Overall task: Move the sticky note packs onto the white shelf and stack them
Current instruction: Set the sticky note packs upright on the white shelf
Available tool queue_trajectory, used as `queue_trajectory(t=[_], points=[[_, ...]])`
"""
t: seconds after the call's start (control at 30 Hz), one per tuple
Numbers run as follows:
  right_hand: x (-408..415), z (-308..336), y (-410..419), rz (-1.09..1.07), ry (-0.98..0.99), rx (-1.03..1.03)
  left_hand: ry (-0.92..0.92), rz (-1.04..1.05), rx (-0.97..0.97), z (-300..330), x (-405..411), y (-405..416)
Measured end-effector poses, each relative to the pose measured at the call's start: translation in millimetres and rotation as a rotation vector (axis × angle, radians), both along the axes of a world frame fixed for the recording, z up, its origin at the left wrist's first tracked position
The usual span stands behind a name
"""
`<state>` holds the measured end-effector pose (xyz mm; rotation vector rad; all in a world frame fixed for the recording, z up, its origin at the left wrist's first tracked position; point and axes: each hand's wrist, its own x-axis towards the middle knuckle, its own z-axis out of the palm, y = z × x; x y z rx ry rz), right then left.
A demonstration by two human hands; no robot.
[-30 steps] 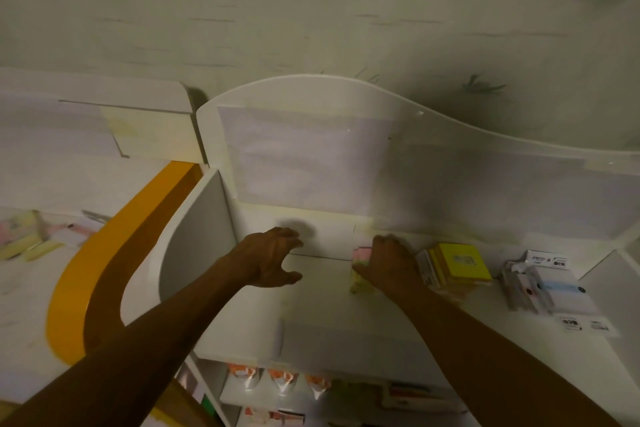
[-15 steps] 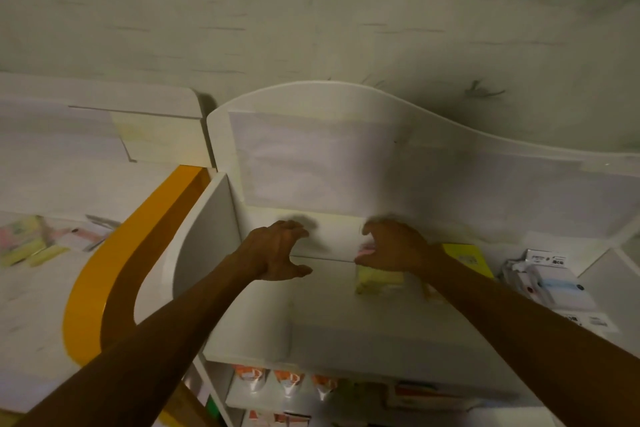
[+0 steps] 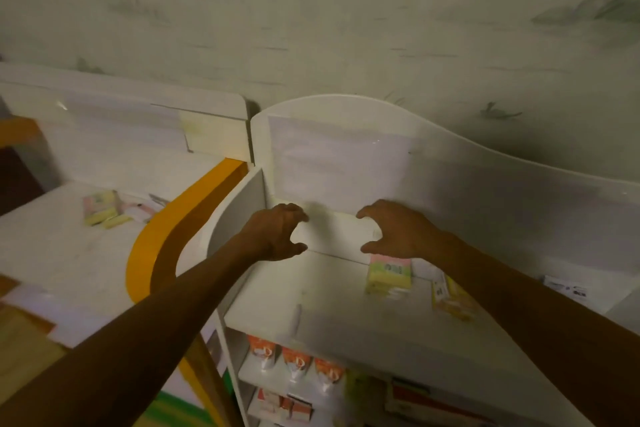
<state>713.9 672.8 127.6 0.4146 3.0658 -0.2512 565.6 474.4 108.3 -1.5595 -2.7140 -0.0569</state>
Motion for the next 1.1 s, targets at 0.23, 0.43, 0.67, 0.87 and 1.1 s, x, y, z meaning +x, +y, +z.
queue_trajectory(t=[0.23,0.43,0.67,0.87,1.1], points=[[-14.0,30.1,-37.9,0.16,0.05,0.057,0.044,0.155,0.046,39.7,15.5,-52.5],[-41.6,56.8,-99.9,0.306,0.126,0.089,0.122,0.31,0.029,73.9,14.4,-129.0],[-88.2,69.5,-194.3,0.482,0.191,0.035,0.174,0.472,0.037,82.6,1.3,-243.8],[-143.9,66.3,-298.5,0.551,0.191,0.054,0.148,0.56,-0.009,77.8,-26.0,-359.1],[-211.3,46.3,-413.2,0.497,0.177,-0.026,0.105,0.548,-0.013,73.4,-81.0,-474.9]])
